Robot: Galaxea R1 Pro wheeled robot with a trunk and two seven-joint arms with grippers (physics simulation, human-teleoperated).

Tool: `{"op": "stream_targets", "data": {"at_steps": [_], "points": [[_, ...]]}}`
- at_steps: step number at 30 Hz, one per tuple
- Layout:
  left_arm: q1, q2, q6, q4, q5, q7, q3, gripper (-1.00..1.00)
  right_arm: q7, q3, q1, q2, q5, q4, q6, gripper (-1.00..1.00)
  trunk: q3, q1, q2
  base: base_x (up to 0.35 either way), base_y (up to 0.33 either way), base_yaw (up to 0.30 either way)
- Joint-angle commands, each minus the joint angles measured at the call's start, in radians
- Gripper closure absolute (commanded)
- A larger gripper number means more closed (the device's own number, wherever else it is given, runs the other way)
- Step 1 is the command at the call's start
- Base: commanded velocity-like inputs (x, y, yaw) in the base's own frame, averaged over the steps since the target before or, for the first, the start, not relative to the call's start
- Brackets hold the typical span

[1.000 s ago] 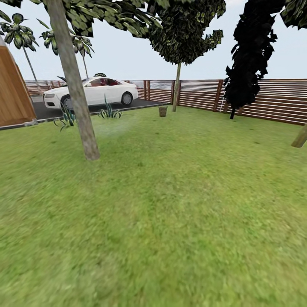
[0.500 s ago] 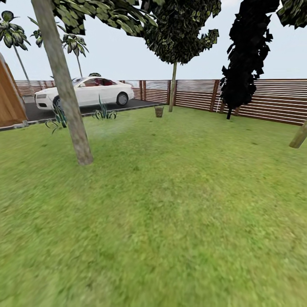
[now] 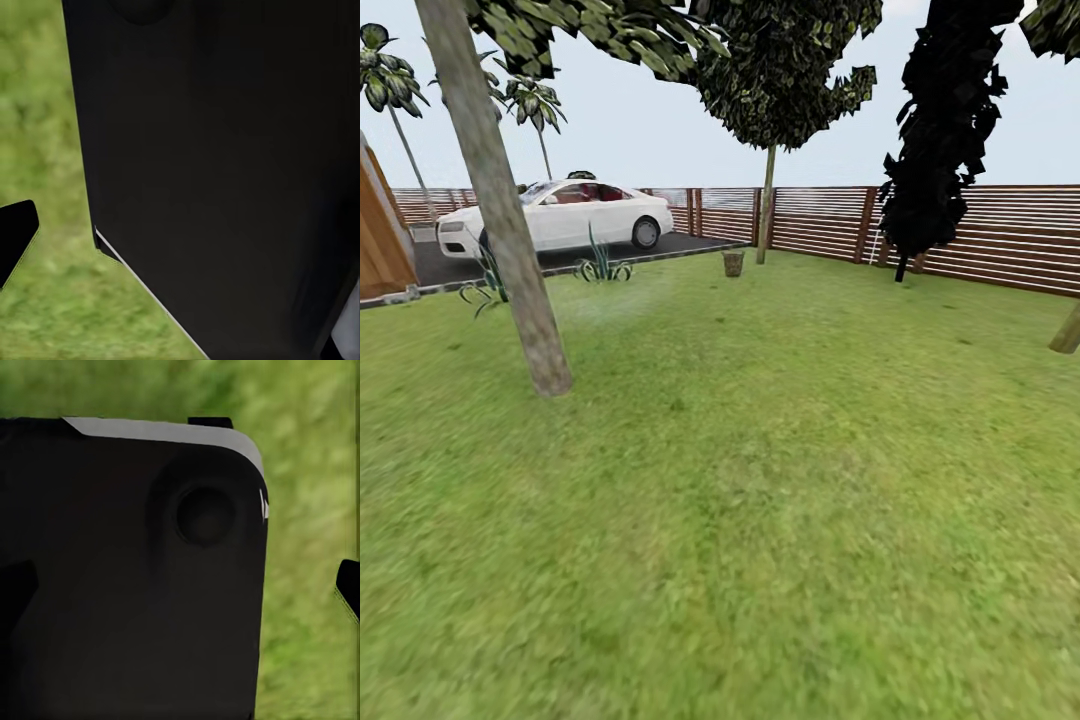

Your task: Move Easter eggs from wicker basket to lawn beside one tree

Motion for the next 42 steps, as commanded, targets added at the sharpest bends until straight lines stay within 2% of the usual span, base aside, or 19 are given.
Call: {"op": "stream_targets", "data": {"at_steps": [1,42], "points": [[0.0,0.0,0.0,-0.002,0.001,-0.001,0.001,-1.0,0.0,0.0,-0.001,0.0,0.0,0.001,-0.003,-1.0,-0.001,0.001,0.0,0.34,0.0,0.0],[0.0,0.001,0.0,-0.002,0.001,-0.001,0.001,-1.0,0.0,-0.001,-0.001,-0.003,0.0,0.001,-0.004,-1.0,-0.001,0.001,0.0,0.34,0.0,0.0]]}}
